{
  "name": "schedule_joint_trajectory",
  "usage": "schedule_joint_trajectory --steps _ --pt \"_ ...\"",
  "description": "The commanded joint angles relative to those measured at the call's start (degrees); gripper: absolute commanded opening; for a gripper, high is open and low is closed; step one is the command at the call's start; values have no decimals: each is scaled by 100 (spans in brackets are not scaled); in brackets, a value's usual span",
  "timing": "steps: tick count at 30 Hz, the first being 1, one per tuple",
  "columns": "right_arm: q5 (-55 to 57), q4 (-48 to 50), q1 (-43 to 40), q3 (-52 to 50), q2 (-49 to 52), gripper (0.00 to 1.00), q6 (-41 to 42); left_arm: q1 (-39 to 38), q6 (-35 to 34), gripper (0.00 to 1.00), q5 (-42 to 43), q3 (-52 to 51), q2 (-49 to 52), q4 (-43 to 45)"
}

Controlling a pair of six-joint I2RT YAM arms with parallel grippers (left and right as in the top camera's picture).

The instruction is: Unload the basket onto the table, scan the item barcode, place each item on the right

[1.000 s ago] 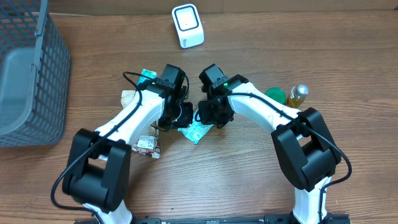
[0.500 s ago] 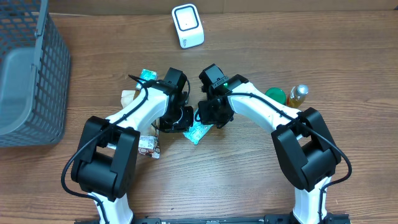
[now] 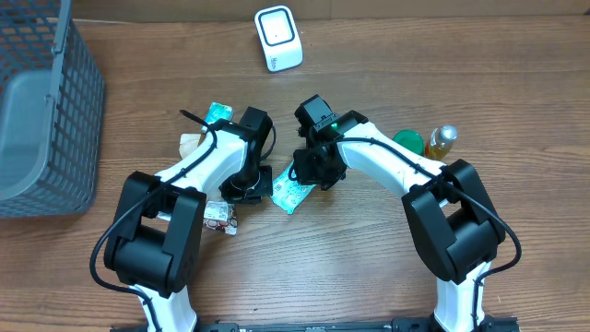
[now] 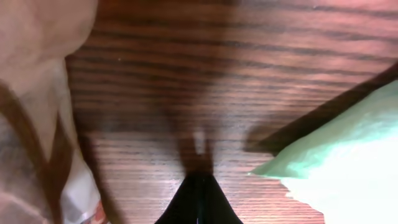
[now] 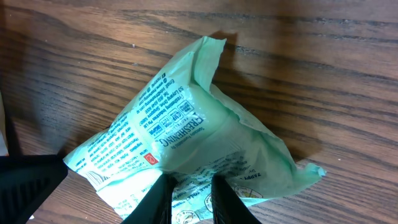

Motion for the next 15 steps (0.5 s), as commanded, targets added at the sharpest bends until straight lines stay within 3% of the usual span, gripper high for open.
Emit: schedule_joint_trajectory --steps 1,8,15 --pt "234 0 31 -68 348 20 22 74 140 4 363 -17 -372 111" --pt "234 4 31 -68 348 20 24 149 116 7 1355 -17 -638 533" --pt "234 0 31 -68 345 20 24 107 96 8 1338 -22 -599 654"
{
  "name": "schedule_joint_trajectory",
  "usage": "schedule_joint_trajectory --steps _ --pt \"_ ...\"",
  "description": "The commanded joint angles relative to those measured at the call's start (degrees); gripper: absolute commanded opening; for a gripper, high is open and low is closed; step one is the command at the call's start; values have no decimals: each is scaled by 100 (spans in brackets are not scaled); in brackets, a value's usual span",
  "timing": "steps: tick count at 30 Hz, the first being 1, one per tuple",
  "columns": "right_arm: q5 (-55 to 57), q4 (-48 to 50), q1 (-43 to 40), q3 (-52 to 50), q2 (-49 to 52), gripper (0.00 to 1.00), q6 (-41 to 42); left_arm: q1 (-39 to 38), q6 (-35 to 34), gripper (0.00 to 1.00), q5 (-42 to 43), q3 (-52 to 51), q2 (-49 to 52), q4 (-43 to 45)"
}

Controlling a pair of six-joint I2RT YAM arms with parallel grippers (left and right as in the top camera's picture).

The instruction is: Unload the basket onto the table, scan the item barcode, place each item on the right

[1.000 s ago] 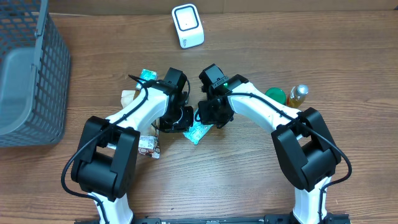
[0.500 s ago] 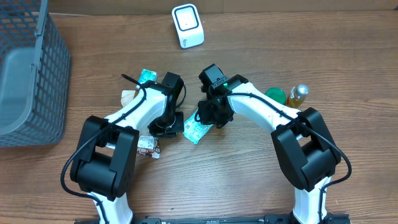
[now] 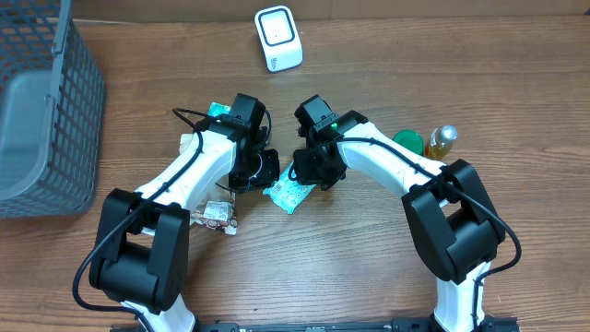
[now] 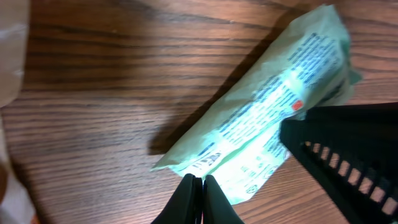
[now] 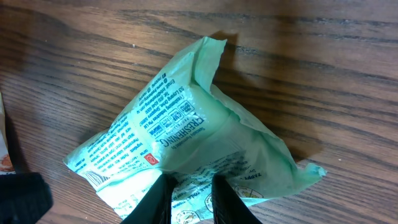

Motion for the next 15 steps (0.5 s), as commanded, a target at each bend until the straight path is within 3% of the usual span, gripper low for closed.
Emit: schedule_joint_trajectory --steps 1,15 --pt "234 -2 31 -68 348 20 22 -17 46 8 166 -22 -48 63" --pt "234 -2 31 -68 348 20 22 -44 48 4 -514 -22 619 485"
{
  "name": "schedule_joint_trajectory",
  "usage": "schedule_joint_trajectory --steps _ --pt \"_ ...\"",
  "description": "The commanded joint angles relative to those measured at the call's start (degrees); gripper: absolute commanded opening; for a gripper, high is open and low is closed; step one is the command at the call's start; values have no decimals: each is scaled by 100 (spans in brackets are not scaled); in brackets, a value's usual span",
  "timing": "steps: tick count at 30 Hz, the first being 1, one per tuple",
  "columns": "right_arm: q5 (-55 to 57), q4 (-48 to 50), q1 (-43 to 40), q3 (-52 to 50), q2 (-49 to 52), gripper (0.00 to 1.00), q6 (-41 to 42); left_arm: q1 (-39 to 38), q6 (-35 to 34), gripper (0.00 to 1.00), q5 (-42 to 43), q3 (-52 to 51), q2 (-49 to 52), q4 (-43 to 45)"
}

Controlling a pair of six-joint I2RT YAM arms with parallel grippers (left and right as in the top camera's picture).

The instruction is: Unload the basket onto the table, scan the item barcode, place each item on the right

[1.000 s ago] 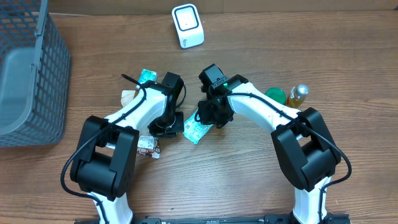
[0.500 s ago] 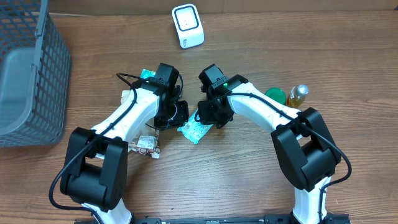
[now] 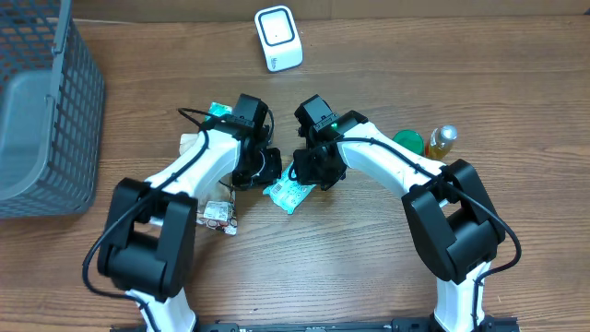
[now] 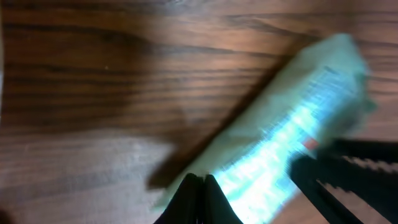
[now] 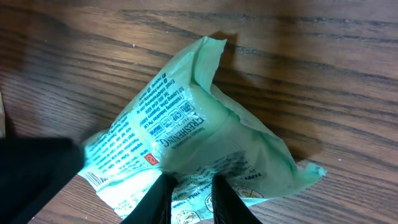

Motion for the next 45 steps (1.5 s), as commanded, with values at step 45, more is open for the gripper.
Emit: schedule_joint_trajectory --steps 45 --pt "234 0 31 -66 345 26 17 240 323 4 -424 -20 507 -201"
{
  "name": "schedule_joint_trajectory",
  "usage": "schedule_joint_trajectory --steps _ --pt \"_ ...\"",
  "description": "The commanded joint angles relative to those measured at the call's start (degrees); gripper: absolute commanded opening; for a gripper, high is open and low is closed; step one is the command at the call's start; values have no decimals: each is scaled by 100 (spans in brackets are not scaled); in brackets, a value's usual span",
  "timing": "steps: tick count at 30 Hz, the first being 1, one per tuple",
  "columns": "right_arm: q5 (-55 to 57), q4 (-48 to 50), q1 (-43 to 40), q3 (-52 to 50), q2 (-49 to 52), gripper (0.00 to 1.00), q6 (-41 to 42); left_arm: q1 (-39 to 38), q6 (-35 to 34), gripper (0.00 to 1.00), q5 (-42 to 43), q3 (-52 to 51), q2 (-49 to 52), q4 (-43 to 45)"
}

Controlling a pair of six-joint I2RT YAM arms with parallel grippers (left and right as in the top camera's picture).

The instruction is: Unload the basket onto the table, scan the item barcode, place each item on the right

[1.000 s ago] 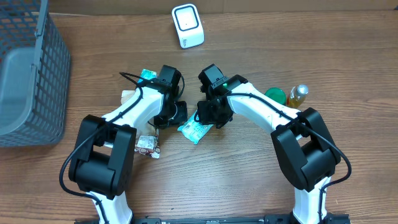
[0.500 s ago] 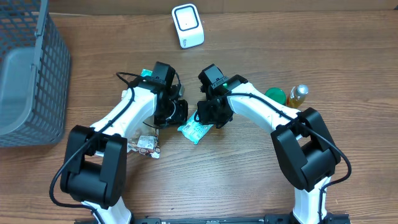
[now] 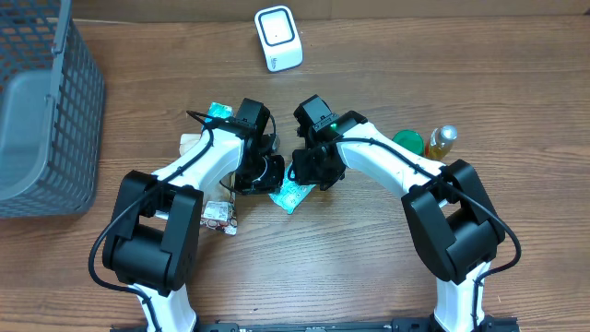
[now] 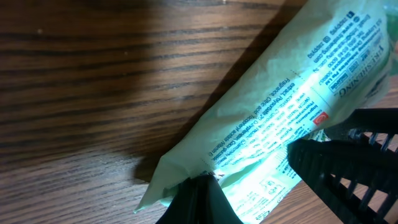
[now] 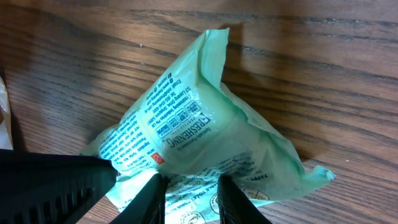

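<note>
The item is a pale green printed packet lying on the wooden table between my two grippers. My right gripper straddles its near part, one dark finger on each side and the packet bunched up between them. My left gripper is shut, its joined tips resting on the packet's low left corner. The right gripper's finger shows as a black shape at the right of the left wrist view. The white scanner stands at the table's far edge.
A grey mesh basket fills the far left. Small goods lie beside the left arm: a teal pack, a beige item, a small wrapper. A green-capped jar and a yellow bottle stand right of the right arm.
My left gripper has moved nearer the packet, and its shut tips now rest on the packet's corner. The packet sits slightly shifted in the right wrist view, between that gripper's fingers as before.
First my left gripper was shut over bare wood, low and left of the packet, while the right gripper held the packet's other end. The left gripper then stood further up the table facing the packet, then nearer, and now touches its corner. The right arm barely moved.
</note>
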Motion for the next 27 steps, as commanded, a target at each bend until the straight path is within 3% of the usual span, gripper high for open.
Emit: schedule_joint_trajectory --steps 1,10,20,27 --pt "267 -15 22 -76 345 26 15 297 -118 4 -874 -48 339 85" --pt "267 -13 22 -76 345 27 13 859 -24 4 -605 -48 164 72" --pt "267 0 22 -76 345 31 15 837 11 4 236 -48 -866 24" --pt "-247 -507 -107 417 254 31 -356 839 42 4 234 -48 -804 -380"
